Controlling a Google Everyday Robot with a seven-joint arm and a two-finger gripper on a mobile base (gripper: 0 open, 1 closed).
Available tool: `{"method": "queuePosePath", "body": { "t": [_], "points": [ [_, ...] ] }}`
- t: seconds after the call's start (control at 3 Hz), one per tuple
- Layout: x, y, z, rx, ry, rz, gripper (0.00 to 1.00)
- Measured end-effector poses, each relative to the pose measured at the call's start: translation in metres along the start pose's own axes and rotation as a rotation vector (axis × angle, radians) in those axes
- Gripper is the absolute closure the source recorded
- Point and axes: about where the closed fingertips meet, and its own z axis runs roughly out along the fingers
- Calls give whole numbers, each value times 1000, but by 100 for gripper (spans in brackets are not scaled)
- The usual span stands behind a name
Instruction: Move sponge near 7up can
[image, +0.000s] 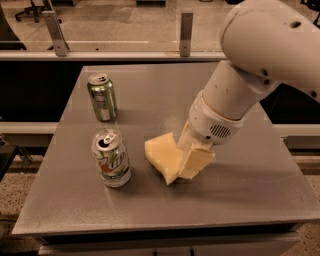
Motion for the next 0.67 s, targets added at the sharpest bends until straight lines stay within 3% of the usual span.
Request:
{"method": "queuePosePath", "body": {
  "t": [0.67],
  "points": [
    [-8,9,5,-8,1,-29,13]
  ]
}}
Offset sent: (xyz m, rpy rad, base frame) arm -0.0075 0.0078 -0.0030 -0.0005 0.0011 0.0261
